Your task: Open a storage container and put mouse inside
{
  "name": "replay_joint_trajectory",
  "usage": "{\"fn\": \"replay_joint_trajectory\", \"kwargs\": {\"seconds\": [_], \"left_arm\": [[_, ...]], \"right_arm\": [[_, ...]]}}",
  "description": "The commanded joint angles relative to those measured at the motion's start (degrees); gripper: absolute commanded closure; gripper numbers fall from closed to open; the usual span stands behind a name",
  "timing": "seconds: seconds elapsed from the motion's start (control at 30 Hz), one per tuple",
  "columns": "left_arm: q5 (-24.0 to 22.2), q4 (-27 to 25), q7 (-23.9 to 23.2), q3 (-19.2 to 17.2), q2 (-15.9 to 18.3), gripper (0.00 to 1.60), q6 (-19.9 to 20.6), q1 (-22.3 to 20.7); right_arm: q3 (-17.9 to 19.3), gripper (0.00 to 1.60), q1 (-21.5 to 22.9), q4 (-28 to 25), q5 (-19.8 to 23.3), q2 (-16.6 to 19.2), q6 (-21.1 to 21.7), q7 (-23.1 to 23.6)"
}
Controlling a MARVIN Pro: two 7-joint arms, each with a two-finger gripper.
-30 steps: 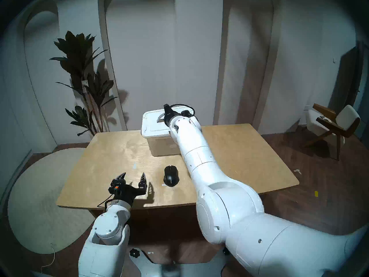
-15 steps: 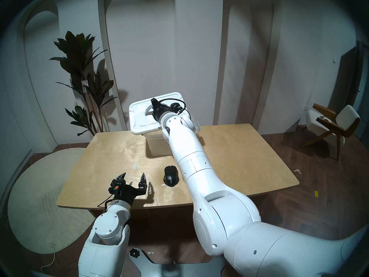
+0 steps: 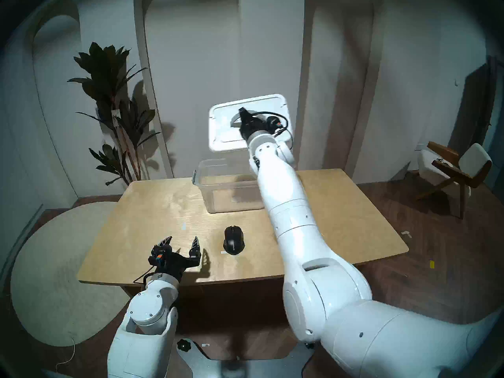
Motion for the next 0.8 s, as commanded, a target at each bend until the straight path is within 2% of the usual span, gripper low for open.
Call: {"fn": "replay_joint_trajectory", "kwargs": {"seconds": [0.0, 0.1, 0.2, 0.3, 0.33, 0.57, 0.77], "left_arm": [[-0.02, -0.84, -0.05, 0.07, 0.13, 0.0, -0.26, -0.56], [-0.02, -0.77, -0.01, 0.08, 0.13, 0.0, -0.28, -0.59], [-0.02, -0.74, 0.01, 0.08, 0.14, 0.0, -0.29, -0.62], [-0.02, -0.75, 0.02, 0.09, 0.14, 0.0, -0.3, -0.64], [-0.03, -0.78, 0.02, 0.1, 0.14, 0.0, -0.32, -0.65], [-0.03, -0.81, 0.05, 0.11, 0.14, 0.0, -0.34, -0.66], [-0.03, -0.86, 0.06, 0.13, 0.15, 0.0, -0.36, -0.67]], "right_arm": [[5.01, 1.6, -2.31, -6.02, -1.26, 6.0, -3.29, -0.33], [9.69, 1.6, -6.56, -9.12, -2.18, 9.05, -4.91, -1.06], [12.22, 1.6, -10.13, -11.6, -2.62, 10.31, -5.23, -1.69], [13.43, 1.6, -11.24, -12.48, -2.78, 10.84, -4.87, -1.73], [14.45, 1.6, -13.35, -13.45, -2.71, 11.17, -4.06, -0.95], [18.13, 1.6, -18.54, -11.17, -1.01, 10.83, 0.63, -0.3], [19.79, 1.6, -23.44, -11.49, 2.21, 10.52, 7.2, 2.74]]}}
